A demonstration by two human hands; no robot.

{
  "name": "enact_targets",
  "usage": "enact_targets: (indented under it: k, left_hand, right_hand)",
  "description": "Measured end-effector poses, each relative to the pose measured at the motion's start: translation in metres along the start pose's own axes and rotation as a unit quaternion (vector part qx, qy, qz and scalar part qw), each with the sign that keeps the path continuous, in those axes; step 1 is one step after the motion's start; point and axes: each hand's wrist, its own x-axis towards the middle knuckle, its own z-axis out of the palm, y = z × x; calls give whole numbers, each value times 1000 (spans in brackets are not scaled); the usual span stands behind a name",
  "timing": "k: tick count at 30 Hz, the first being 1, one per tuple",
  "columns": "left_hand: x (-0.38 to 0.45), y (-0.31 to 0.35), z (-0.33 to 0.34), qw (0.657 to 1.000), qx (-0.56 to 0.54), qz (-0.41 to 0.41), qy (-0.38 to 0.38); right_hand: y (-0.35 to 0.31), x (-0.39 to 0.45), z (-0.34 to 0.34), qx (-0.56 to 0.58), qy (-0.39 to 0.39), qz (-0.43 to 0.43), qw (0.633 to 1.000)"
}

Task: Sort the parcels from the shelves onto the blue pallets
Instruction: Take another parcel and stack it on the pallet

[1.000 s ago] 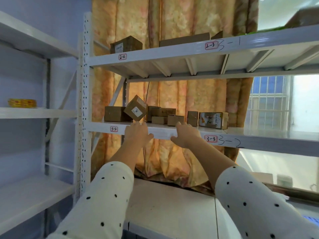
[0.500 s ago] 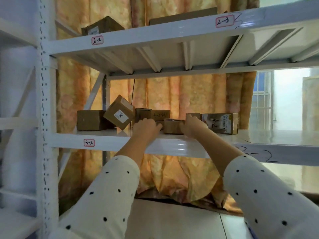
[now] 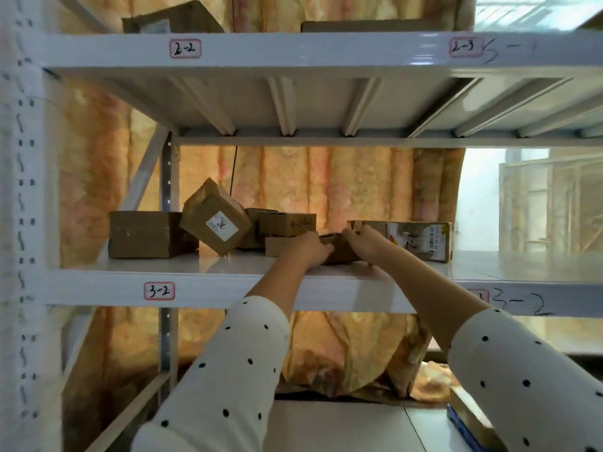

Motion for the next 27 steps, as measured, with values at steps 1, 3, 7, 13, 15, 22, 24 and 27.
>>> enact_targets:
  k: [1,3,7,13,15,22,24,27]
  left_hand:
    - [0,-3,-1,1000,-15,5,-5]
    - [-1,-9,-5,998,-68,9,-8]
    - [-9,-15,-10,990,-135,22,20]
    - [-44,-9,-8,957,-272,42,90]
    - [-54,-7,-8,947,-301,48,104]
    - [-85,-7,12,898,-409,66,149]
    - [-93,-6,15,887,-425,71,164]
    - [-103,-5,12,874,-445,82,179]
  right_hand:
    - [-3,0,2,20,9,3,1000]
    - [-9,-4,3,50,35,5,998]
    - [-14,-17,3,138,97,17,985]
    - [-9,-47,-6,254,178,36,950]
    - [-4,-57,-9,273,179,32,945]
    - [14,-86,-12,377,118,-7,918]
    - [17,-91,-9,372,108,-23,922]
    - [18,-97,-2,379,97,-49,919]
